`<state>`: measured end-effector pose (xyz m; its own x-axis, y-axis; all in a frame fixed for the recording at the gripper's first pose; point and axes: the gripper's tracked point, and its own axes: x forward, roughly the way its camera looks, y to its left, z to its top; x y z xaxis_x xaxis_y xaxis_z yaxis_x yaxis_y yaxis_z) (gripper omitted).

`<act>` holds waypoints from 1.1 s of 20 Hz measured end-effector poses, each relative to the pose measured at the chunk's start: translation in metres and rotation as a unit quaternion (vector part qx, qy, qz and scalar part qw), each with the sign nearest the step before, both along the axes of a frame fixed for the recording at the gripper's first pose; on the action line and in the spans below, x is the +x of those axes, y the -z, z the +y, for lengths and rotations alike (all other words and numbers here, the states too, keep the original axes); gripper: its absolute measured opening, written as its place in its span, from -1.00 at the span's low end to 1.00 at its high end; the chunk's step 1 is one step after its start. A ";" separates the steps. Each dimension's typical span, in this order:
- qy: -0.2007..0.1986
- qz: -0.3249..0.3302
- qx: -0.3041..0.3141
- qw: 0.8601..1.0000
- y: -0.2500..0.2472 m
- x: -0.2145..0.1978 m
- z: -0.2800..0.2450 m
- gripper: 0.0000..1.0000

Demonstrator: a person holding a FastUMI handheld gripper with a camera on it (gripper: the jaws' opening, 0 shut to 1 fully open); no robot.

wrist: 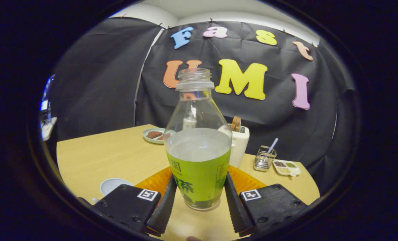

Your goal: Take the bottle from table, then pour the juice into the cup, finally place the bottle on the coaster

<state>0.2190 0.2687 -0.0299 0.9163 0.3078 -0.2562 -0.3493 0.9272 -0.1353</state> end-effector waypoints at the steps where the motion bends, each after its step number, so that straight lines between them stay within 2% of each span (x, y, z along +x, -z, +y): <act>1: 0.001 0.006 0.008 1.000 0.003 0.008 0.000 0.52; 5: 0.003 0.022 0.036 0.999 0.016 0.027 0.001 0.53; 11: 0.016 0.059 0.033 0.998 0.048 0.047 -0.006 0.58; 22: 0.020 0.074 0.044 0.996 0.065 0.054 -0.012 0.67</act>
